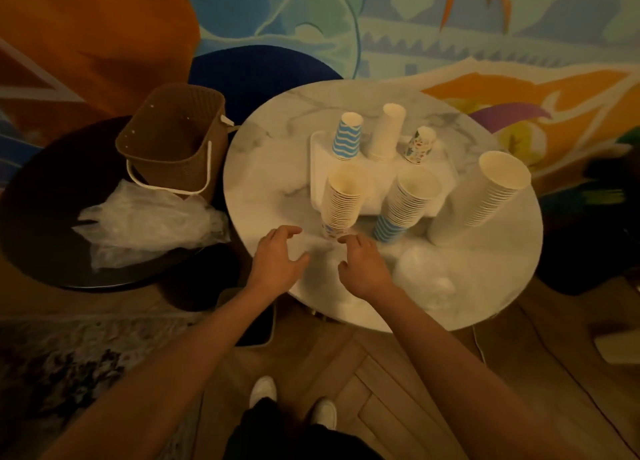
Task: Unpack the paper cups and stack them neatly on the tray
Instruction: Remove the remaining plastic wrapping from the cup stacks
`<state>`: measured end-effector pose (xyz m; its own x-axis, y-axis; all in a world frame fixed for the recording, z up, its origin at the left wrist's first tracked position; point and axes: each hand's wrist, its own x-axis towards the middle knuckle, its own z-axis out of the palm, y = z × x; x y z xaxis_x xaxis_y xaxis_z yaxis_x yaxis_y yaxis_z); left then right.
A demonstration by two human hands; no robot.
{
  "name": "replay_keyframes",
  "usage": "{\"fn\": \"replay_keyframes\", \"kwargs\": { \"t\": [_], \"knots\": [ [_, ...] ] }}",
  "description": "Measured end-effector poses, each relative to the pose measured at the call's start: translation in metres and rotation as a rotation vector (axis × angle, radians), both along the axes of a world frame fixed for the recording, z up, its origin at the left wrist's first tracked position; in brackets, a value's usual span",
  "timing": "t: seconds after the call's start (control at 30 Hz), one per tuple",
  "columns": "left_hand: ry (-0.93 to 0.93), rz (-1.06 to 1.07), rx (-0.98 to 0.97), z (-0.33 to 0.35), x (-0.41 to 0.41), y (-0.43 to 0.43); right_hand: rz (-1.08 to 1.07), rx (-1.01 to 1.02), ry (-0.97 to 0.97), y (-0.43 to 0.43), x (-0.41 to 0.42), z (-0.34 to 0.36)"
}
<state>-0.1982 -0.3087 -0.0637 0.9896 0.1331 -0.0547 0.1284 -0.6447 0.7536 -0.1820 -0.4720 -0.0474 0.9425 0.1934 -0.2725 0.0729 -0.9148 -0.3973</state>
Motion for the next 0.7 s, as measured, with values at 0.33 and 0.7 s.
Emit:
{"fn": "replay_keyframes", "kwargs": {
  "t": [0.33, 0.7],
  "knots": [
    [0.42, -0.029, -0.24, -0.026, 0.008, -0.049, -0.329, 0.261, 0.269, -0.02, 0.002, -0.027],
    [0.577, 0.076, -0.836, -0.016, 0.007, -0.037, -0.713, 1.032, 0.617, -0.02, 0.004, -0.024]
  ]
}}
